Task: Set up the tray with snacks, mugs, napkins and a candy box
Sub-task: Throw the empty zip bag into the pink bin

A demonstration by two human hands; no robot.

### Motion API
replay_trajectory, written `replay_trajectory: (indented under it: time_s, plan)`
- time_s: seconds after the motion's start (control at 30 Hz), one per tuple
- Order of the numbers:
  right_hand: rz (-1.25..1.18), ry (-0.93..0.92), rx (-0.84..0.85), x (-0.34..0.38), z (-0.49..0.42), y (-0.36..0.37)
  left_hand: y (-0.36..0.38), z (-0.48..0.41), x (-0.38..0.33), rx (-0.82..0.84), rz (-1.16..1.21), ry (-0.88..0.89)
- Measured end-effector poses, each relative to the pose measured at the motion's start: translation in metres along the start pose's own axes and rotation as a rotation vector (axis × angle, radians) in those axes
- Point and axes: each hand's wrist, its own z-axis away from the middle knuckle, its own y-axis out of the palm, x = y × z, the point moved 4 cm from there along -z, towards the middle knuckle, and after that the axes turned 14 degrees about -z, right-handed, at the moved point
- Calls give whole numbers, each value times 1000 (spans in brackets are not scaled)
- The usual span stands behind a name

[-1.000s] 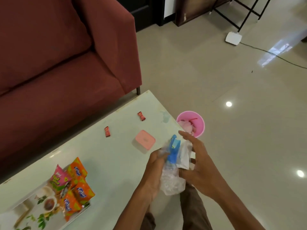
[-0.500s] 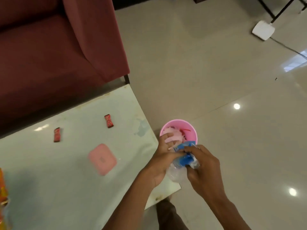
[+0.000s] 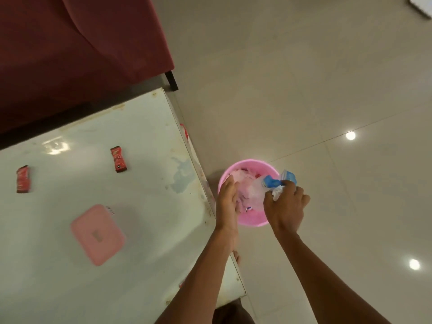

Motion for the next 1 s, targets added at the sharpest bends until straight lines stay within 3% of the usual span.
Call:
replay_trajectory:
  time_s: [0.13, 0.27, 0.47, 0.8, 1.0]
  plan:
    - [-71, 175, 92, -31, -10, 36, 3, -23, 11, -9, -87, 18]
    - [-97, 184, 234, -40, -8, 64, 9, -35, 19, 9, -254, 52]
    - [-77, 149, 352, -39, -1, 81, 0, -36, 20, -28, -249, 46]
    - [-95, 48, 361, -20, 33, 48, -16, 19, 10, -43, -19, 20]
    - [-222, -135, 282, 33, 77, -15, -43, 87, -18, 16, 59, 55]
